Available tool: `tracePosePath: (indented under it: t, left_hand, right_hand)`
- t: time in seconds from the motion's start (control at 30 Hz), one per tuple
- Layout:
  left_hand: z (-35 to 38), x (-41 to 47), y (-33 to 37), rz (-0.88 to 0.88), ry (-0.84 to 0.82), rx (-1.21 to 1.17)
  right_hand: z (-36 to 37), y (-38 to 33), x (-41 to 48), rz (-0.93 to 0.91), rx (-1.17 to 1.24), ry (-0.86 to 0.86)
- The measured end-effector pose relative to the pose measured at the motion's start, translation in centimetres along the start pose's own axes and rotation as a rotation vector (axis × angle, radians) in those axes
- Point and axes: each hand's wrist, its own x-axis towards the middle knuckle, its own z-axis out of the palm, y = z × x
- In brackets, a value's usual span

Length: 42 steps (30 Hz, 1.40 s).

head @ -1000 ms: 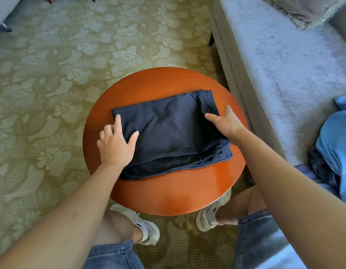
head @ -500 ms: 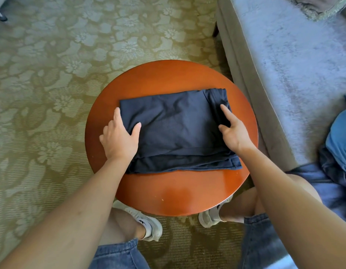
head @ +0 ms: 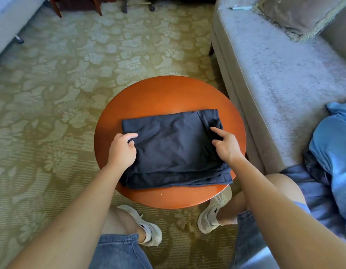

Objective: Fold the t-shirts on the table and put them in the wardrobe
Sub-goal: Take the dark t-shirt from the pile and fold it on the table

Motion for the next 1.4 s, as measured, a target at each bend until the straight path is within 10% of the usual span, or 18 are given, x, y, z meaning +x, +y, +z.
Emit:
tracePosePath:
  t: [0.67, 1.4]
  left_hand:
    - [-0.1, -10.6, 21.8, 0.424, -0.134, -0.072]
    - [26.4, -37.9, 37.1, 0.986, -0.893, 0.249]
  right_hand:
    - [-20.9, 3.3, -14.3, -0.163, 0.014, 0.487]
    - [-35.0, 28.0, -47.2, 0.541, 0.093, 1.092]
